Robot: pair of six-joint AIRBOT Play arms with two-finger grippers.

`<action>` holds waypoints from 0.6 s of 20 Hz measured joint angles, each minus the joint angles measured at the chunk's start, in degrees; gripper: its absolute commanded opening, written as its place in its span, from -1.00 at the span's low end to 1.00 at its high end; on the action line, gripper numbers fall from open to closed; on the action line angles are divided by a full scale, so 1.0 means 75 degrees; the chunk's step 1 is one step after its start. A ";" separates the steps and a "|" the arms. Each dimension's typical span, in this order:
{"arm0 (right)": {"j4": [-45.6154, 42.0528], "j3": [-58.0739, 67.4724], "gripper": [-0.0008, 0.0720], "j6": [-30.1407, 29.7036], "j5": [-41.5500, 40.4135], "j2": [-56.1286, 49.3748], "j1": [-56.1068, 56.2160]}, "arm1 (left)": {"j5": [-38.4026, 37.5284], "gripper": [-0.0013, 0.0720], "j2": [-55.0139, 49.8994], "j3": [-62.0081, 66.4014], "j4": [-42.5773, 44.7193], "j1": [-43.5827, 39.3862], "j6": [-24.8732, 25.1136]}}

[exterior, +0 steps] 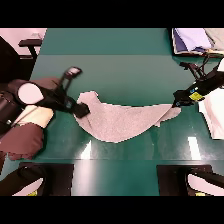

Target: Fold the shirts.

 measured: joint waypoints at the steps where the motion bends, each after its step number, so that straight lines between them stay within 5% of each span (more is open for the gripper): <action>1: 0.0000 -0.0009 -0.95 0.0000 -0.0023 0.0000 0.0000 | 0.0143 0.51 -0.0117 0.0029 0.0067 0.0431 -0.0076; 6: 0.0000 -0.0026 -0.95 -0.0012 -0.0213 -0.0003 0.0000 | 0.0210 0.52 -0.1393 0.0085 -0.0085 0.1923 0.0035; 12: 0.0000 -0.0026 -0.95 -0.0026 -0.0280 -0.0006 0.0003 | 0.0790 0.52 -0.2876 0.0099 -0.1883 0.2311 0.0647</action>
